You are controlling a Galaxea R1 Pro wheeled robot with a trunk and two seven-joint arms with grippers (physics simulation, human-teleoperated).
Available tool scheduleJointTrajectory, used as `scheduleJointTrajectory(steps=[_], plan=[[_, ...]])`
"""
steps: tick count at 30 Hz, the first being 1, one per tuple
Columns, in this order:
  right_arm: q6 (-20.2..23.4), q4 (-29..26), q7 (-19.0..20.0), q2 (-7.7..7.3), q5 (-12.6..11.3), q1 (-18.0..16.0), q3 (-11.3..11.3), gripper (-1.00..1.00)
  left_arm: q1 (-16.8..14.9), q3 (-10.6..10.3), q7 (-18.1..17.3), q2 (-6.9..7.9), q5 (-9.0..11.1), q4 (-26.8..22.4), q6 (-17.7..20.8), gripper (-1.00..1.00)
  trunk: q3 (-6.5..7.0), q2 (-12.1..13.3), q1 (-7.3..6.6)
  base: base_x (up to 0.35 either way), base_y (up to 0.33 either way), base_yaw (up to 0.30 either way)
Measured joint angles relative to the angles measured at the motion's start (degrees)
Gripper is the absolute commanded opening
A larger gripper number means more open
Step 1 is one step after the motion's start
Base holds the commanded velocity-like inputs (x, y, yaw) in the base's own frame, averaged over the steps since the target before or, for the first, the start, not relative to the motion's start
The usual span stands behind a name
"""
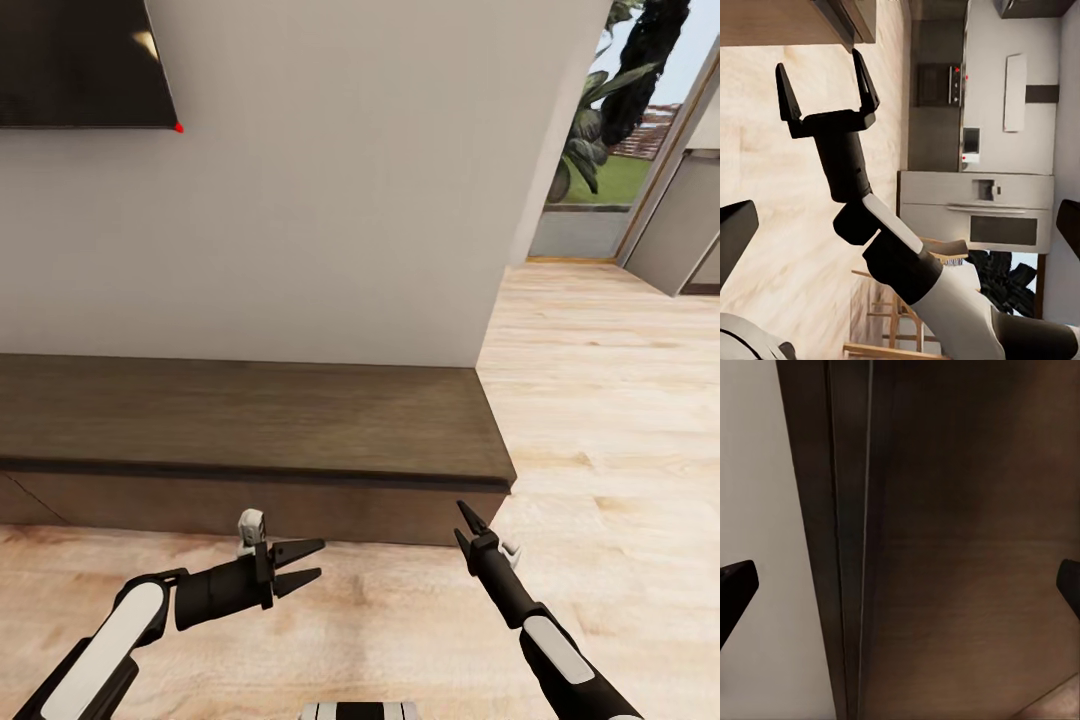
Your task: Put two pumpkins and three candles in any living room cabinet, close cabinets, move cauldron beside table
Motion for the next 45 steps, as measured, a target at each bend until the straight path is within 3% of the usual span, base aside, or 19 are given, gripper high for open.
scheduleJointTrajectory(steps=[25,45], plan=[[-0.1,0.0,0.1,0.0,0.5,0.0,0.0,1.0,0.0,0.7,0.1,-0.08,0.0,0.1,-0.1,1.0,0.0,0.0,-0.01,0.103,0.013,0.0],[0.6,0.0,0.1,0.0,0.5,0.0,0.0,1.0,0.0,0.6,0.1,-0.08,0.0,0.1,-0.1,1.0,0.0,0.0,0.0,0.015,0.001,0.0]])
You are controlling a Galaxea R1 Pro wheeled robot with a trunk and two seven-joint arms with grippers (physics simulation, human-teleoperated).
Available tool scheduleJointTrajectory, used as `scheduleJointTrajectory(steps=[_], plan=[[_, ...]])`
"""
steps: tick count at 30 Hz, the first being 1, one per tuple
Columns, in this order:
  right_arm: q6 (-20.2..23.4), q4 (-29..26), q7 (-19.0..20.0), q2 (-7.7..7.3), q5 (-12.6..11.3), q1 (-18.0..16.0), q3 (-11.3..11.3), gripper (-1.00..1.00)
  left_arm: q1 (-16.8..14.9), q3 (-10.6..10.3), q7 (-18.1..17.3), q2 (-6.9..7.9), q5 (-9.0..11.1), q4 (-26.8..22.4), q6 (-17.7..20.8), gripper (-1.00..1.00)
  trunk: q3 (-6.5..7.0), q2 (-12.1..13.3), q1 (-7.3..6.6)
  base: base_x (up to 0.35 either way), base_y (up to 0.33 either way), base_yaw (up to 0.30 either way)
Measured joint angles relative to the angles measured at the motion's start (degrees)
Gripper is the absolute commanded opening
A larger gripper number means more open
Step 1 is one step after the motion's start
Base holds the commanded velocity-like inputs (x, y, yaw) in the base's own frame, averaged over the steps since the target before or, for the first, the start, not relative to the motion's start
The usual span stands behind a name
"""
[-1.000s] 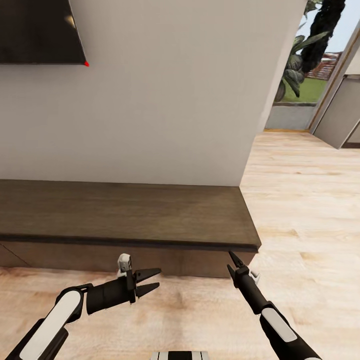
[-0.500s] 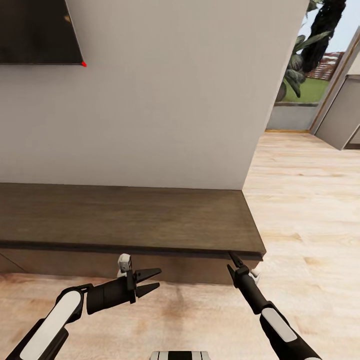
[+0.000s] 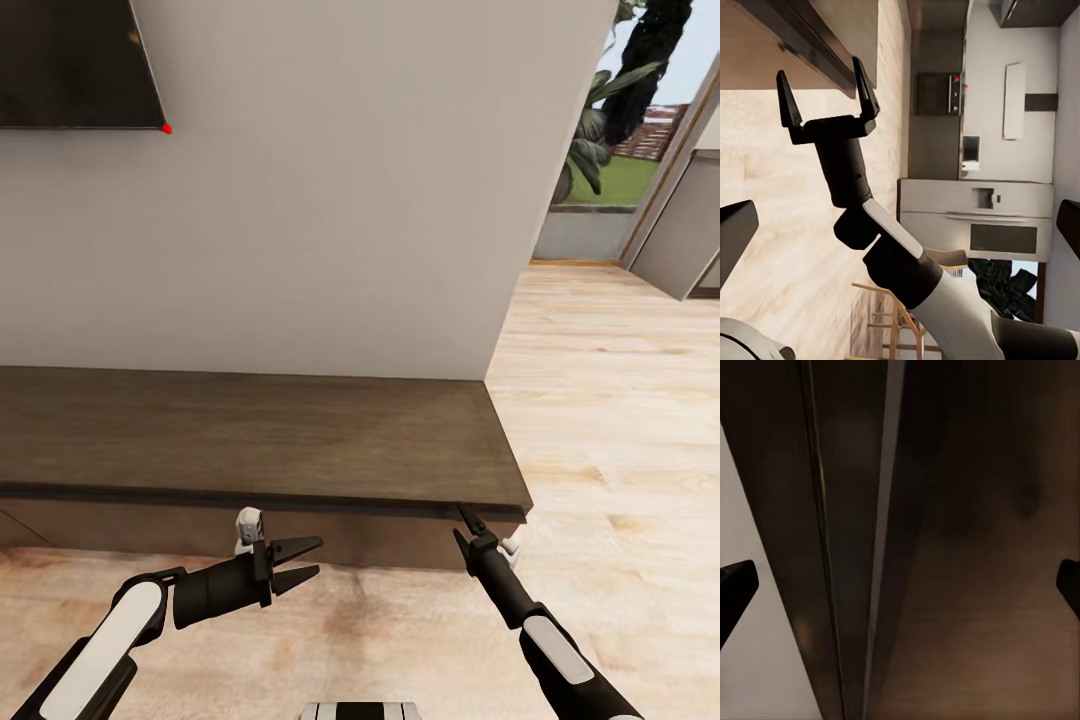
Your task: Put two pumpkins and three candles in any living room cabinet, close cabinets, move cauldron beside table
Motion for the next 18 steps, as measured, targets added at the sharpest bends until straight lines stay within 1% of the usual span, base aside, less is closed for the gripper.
scheduleJointTrajectory(steps=[2,3,7,8,10,18], plan=[[0.1,0.0,0.0,0.0,-0.1,0.0,0.0,1.0,0.0,0.0,0.0,0.0,0.0,0.0,0.0,1.0,0.0,0.0,0.0,0.003,0.0,0.0],[0.1,0.0,0.0,0.0,-0.1,0.0,0.0,-1.0,0.0,0.0,0.0,0.0,0.0,0.0,0.0,1.0,0.0,0.0,0.0,0.002,0.0,0.0],[0.1,0.0,0.0,0.0,-0.2,0.0,0.0,-1.0,0.0,0.0,0.0,0.0,0.0,0.0,0.0,1.0,0.0,0.0,0.0,0.0,0.0,0.0],[0.3,-0.2,0.9,0.0,-0.5,0.0,0.0,-1.0,0.0,0.0,0.0,0.0,0.0,0.0,0.0,1.0,0.01,0.0,-0.01,0.0,0.0,0.0],[-0.1,0.0,-0.1,0.0,0.1,0.0,0.0,-1.0,0.0,0.0,0.0,0.0,0.0,0.0,0.0,1.0,0.0,0.0,0.0,0.0,0.0,0.0],[0.0,0.0,-0.2,-0.01,0.1,0.0,-0.1,-1.0,0.0,0.0,0.0,0.0,0.0,0.0,0.0,1.0,0.0,0.0,0.0,0.0,0.0,0.0]])
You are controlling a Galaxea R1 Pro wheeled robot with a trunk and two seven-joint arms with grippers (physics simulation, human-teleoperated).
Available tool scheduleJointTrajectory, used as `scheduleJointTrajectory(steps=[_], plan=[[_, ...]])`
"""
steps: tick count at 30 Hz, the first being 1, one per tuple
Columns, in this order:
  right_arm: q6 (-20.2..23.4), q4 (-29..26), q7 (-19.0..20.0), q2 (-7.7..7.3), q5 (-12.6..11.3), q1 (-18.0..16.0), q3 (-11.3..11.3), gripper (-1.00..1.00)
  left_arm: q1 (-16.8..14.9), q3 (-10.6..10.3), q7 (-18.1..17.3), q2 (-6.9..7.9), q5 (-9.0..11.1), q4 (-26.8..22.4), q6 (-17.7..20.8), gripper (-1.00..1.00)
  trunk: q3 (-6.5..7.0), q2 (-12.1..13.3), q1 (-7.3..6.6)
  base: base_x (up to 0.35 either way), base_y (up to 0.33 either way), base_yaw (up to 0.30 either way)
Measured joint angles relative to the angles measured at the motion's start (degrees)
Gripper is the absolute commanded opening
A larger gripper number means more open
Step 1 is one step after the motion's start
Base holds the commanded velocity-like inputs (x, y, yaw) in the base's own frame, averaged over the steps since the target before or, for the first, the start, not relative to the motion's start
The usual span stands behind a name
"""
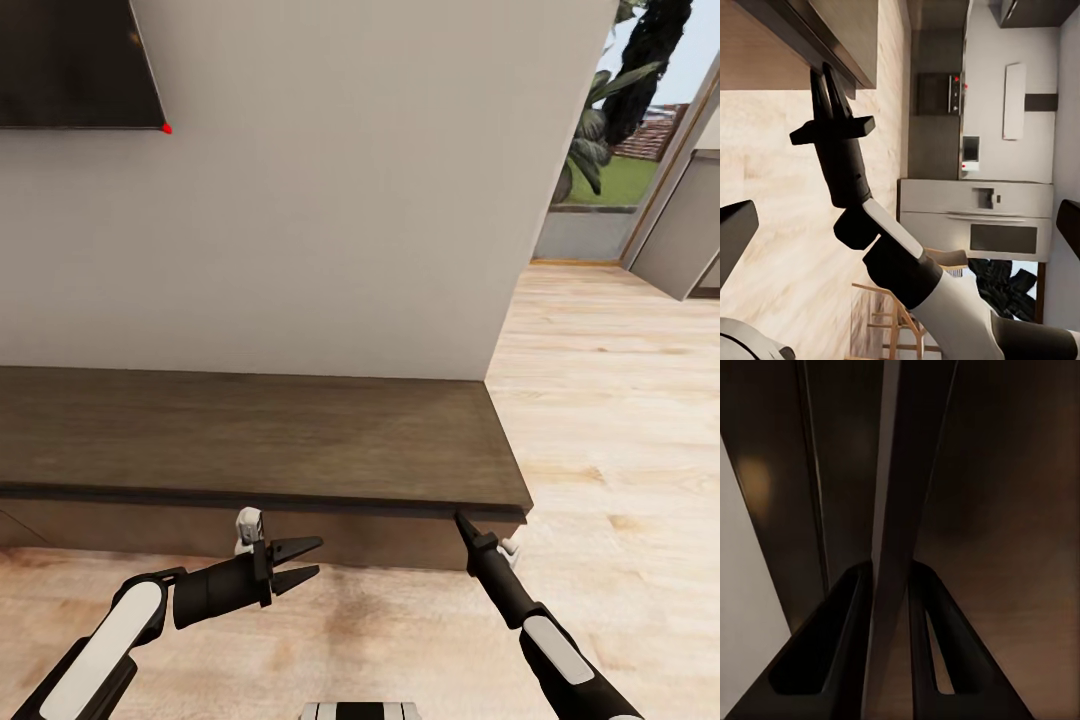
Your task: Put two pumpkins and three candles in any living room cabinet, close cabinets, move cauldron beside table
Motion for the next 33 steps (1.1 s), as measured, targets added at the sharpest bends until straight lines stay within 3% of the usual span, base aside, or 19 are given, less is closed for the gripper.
scheduleJointTrajectory(steps=[25,33], plan=[[0.1,-0.1,-0.2,0.01,-0.2,0.0,0.0,-1.0,0.0,0.0,-0.1,0.0,0.0,-0.1,0.0,1.0,0.0,0.0,0.0,0.0,0.0,0.0],[0.1,-0.1,-0.3,0.03,-0.2,0.0,0.1,-1.0,0.0,-0.1,-0.1,-0.01,0.0,0.0,0.0,1.0,0.01,0.0,0.02,-0.149,0.0,0.0]])
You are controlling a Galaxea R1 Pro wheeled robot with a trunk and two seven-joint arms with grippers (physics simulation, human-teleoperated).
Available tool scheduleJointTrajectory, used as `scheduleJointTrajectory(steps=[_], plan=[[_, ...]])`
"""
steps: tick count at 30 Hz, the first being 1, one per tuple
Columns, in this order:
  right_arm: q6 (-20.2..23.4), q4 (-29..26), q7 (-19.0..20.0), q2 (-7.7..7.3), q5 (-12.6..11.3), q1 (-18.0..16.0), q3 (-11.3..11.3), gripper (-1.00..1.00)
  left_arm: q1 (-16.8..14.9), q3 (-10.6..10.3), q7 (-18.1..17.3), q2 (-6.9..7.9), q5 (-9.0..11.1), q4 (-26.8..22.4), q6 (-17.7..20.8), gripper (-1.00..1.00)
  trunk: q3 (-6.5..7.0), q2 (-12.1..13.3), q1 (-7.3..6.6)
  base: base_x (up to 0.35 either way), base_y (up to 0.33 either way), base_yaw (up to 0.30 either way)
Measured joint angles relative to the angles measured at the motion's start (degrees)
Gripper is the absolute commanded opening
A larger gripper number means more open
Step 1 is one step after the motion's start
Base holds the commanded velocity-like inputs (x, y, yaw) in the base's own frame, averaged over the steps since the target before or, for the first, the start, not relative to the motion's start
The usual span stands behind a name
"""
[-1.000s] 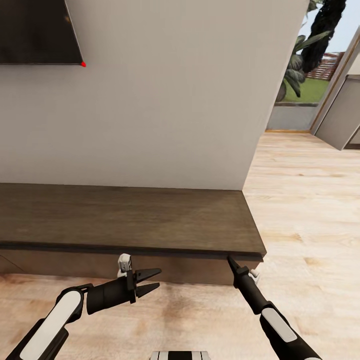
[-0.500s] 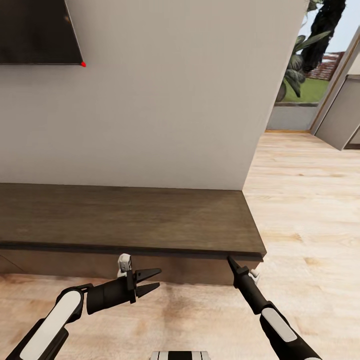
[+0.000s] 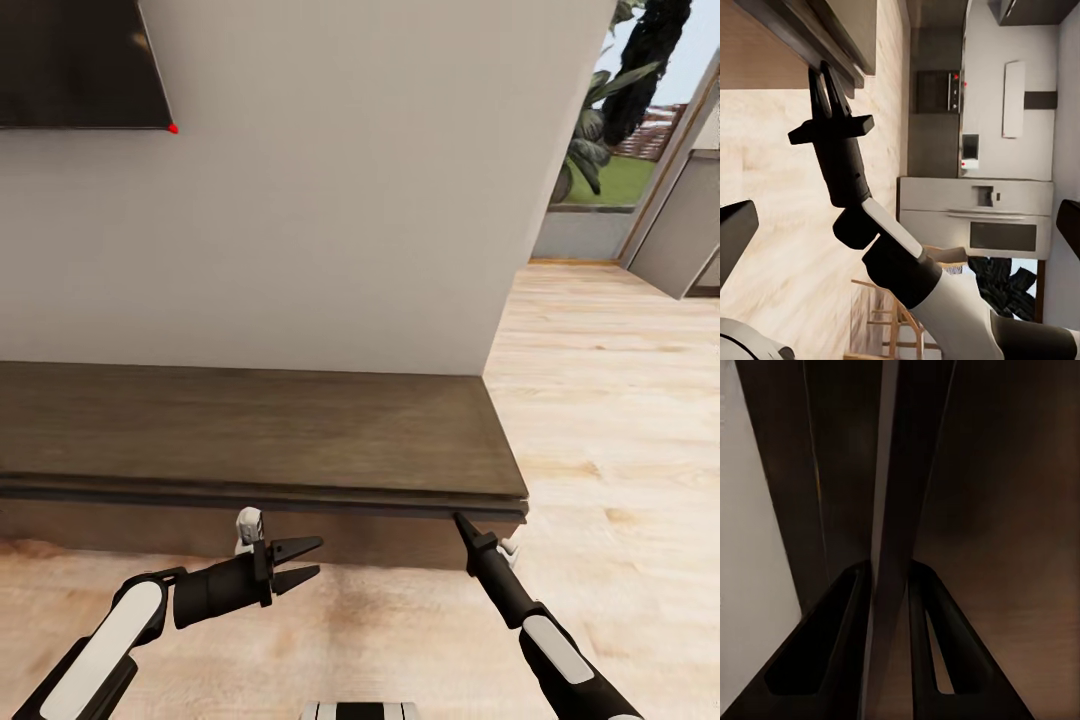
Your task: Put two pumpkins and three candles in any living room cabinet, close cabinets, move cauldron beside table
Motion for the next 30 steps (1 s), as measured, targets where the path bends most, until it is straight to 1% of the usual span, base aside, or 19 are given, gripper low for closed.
scheduleJointTrajectory(steps=[30], plan=[[0.0,-0.3,-0.1,0.03,0.7,0.0,0.6,-1.0,0.0,0.0,0.0,-0.09,0.0,0.0,0.0,1.0,0.0,0.0,0.0,-0.222,0.0,0.0]])
